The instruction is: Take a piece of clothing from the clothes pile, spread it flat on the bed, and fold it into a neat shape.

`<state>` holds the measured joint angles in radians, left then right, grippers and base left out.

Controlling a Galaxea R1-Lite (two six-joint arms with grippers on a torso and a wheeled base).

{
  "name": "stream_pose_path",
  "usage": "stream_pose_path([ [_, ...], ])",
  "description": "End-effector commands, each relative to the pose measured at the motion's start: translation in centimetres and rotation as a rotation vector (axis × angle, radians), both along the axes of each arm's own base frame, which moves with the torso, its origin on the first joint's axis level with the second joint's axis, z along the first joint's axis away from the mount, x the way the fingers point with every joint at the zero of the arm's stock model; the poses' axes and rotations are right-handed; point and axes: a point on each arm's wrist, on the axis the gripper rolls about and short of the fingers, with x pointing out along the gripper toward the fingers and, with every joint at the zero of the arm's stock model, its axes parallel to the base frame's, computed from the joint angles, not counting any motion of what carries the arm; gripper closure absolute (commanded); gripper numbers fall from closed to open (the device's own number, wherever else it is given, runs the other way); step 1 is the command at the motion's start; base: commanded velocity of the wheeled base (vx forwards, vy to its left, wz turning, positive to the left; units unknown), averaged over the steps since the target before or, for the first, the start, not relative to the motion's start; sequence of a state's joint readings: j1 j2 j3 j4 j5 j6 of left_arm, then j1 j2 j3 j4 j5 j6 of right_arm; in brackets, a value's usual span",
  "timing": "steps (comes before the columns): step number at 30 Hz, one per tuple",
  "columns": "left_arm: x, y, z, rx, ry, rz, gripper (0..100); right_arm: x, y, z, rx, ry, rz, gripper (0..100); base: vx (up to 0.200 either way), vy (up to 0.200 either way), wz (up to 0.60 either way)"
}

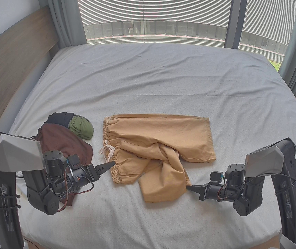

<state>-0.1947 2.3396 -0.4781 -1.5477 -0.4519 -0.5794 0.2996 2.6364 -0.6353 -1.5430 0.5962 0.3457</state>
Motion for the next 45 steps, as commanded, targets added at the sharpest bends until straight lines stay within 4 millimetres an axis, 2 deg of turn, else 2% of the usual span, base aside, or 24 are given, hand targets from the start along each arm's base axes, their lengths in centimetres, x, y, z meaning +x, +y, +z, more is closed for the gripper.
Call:
stream_pose_path([
  [1,-0.2,-0.4,-0.6,0.004,0.019,-0.011,0,-0.1,-0.3,0.4,0.0,-0.004,-0.009,100,0.0,0.0,0.0],
  [10,-0.2,-1.3,-3.0,0.037,0.068,-0.044,0,-0.2,-1.6,2.2,0.007,-0.026,-0.042,100,0.0,0.0,0.0],
  [19,1.2,-1.7,-5.4,0.071,0.065,-0.011,0,-0.2,-1.6,2.2,0.008,-0.026,-0.043,100,0.0,0.0,0.0],
  [40,2.1,-2.9,-6.4,0.062,0.053,-0.032,0,-0.1,-1.8,2.2,0.007,-0.027,-0.047,100,0.0,0.0,0.0],
  [41,2.1,-2.9,-6.4,0.062,0.053,-0.032,100,-0.1,-1.8,2.2,0.008,-0.026,-0.047,100,0.0,0.0,0.0],
  [45,2.3,-2.9,-6.5,0.061,0.049,-0.032,100,-0.1,-1.8,2.2,0.007,-0.027,-0.047,100,0.0,0.0,0.0],
])
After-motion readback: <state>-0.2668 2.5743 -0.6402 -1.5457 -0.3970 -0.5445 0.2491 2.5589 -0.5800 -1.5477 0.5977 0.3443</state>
